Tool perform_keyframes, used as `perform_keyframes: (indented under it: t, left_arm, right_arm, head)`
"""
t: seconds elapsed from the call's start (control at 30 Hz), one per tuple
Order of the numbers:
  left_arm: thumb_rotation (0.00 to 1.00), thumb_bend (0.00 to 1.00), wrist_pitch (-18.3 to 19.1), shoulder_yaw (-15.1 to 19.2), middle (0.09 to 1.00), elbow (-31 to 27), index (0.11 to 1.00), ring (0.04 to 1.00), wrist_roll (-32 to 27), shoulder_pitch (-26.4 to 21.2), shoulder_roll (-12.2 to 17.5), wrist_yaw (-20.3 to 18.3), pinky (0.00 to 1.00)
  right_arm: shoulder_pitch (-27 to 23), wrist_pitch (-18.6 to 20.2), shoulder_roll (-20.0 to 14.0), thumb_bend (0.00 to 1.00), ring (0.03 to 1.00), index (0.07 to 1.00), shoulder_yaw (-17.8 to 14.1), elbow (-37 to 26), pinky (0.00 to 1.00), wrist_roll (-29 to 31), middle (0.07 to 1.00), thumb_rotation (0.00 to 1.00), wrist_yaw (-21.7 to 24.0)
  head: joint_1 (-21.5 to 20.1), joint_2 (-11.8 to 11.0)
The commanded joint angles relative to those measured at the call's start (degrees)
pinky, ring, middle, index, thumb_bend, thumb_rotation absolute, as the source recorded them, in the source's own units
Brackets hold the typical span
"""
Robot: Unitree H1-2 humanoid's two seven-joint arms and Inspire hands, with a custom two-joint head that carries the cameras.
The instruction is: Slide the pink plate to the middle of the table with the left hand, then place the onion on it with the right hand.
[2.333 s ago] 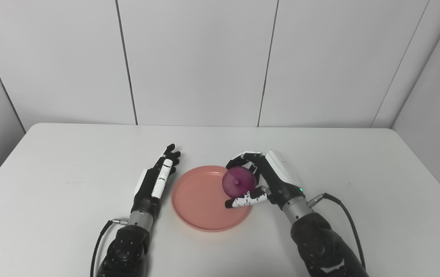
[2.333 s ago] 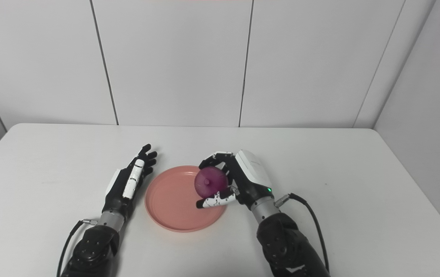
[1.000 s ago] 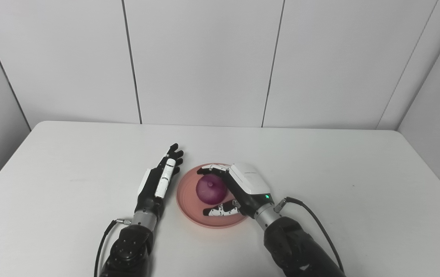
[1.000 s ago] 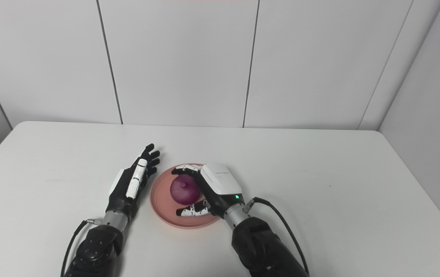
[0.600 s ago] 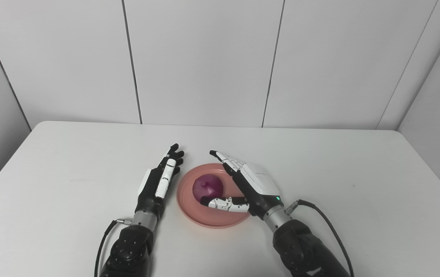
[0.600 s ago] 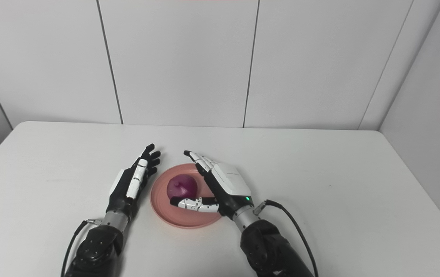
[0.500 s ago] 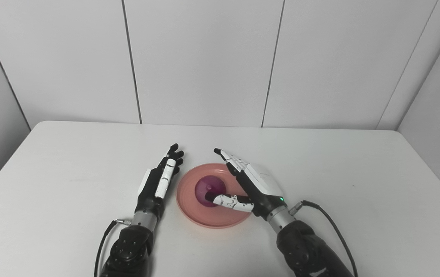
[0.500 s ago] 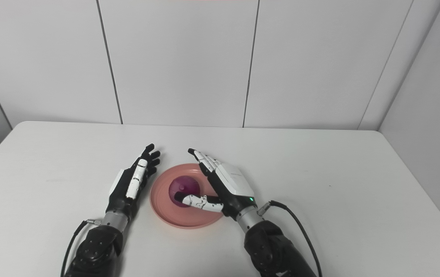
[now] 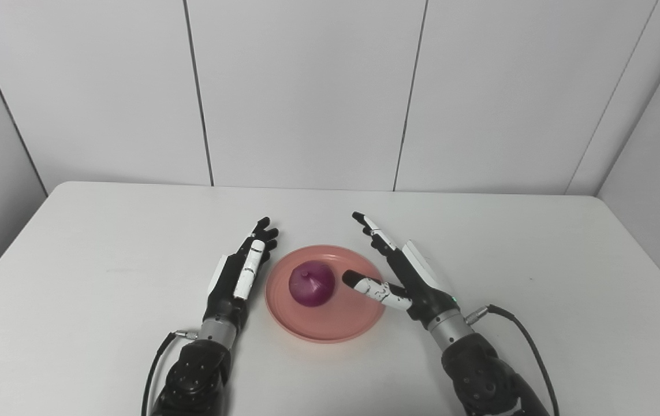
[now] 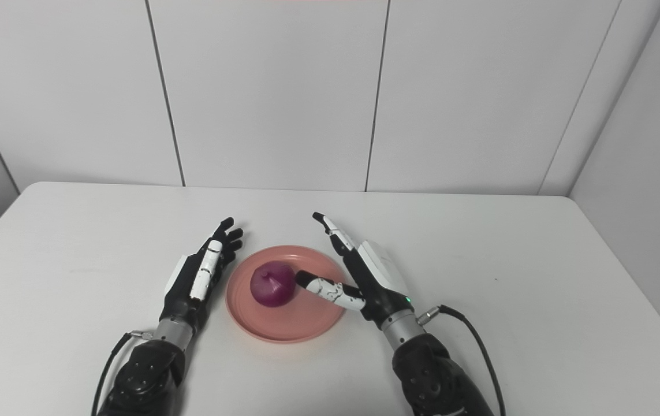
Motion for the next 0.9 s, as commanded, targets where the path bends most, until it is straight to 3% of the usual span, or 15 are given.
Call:
perform_keyframes:
  t: [0.0,0.47,0.67,0.87]
  left_arm:
    - [1.00,0.57,1.2,-0.4,0.912,-0.8,0.913,0.917,-0.7,0.2,-0.4,-1.3,0.95]
    - [1.00,0.59,0.2,-0.2,0.916,-0.4,0.918,0.917,-0.4,0.4,1.0,-2.2,0.95]
    - [1.00,0.58,-0.1,-0.1,0.921,-0.4,0.924,0.922,-0.4,0.3,1.6,-2.9,0.94]
    - [1.00,0.59,0.2,0.0,0.931,-0.8,0.930,0.930,-0.4,0.3,1.9,-3.6,0.95]
  right_arm:
    - [-0.9,-2.4,0.2,0.71,0.947,0.984,-1.5,-0.5,0.88,3.0,0.984,0.95,0.2]
    - [-0.4,-2.5,2.7,0.71,0.990,1.000,-6.1,3.9,0.96,12.7,0.996,1.00,1.1]
    - [-0.2,-1.1,3.7,0.67,0.995,1.000,-7.8,4.5,0.98,16.5,1.000,1.00,2.1]
    - [-0.6,-1.4,5.3,0.58,0.997,0.996,-9.9,6.3,1.00,21.1,0.998,1.00,3.0]
  head:
    - [0.1,-0.1]
    - [0.1,-0.4]
    - [-0.2,-0.4]
    - [-0.4,-0.4]
